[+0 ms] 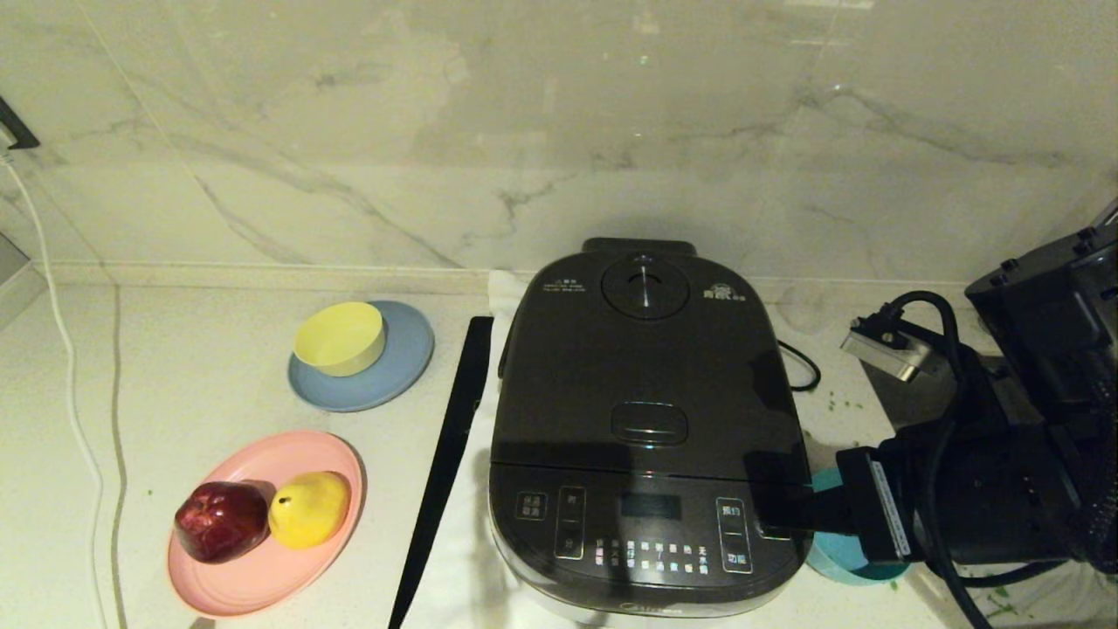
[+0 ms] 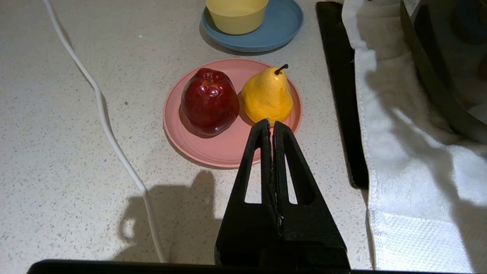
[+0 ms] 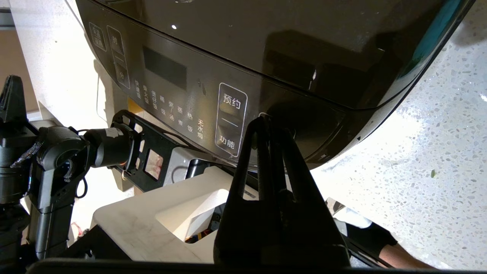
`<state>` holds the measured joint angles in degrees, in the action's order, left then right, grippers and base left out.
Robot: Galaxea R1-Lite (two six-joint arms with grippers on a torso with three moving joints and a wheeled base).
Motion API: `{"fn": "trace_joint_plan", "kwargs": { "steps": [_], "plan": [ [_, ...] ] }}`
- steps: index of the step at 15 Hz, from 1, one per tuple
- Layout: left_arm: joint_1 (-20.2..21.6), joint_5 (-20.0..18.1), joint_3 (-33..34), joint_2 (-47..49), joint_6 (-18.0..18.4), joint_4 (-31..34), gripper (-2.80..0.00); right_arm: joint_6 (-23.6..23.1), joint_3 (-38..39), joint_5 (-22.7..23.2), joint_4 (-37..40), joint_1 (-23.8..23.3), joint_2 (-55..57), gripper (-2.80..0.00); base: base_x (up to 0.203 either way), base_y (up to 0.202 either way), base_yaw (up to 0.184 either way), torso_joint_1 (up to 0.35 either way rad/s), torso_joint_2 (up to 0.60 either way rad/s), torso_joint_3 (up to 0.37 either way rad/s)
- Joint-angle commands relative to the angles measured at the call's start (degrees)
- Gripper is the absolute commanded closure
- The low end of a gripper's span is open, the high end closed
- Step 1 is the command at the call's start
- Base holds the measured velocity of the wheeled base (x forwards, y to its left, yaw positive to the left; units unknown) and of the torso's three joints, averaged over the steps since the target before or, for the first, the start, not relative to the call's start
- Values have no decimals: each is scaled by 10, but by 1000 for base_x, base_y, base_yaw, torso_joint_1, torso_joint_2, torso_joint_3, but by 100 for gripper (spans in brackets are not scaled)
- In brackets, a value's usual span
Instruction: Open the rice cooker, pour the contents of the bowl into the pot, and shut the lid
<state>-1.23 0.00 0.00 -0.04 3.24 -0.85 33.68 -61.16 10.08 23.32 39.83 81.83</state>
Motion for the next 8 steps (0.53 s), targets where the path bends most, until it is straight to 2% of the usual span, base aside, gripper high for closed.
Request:
{"fn": "trace_joint_plan", "kwargs": {
  "steps": [1, 8],
  "plan": [
    [0, 0, 5, -1, 1, 0, 0, 1, 1, 0, 2, 0, 10, 0, 0, 0, 0, 0, 0, 0],
    [0, 0, 5, -1, 0, 0, 0, 5, 9, 1, 1, -1, 12, 0, 0, 0, 0, 0, 0, 0]
  ]
}}
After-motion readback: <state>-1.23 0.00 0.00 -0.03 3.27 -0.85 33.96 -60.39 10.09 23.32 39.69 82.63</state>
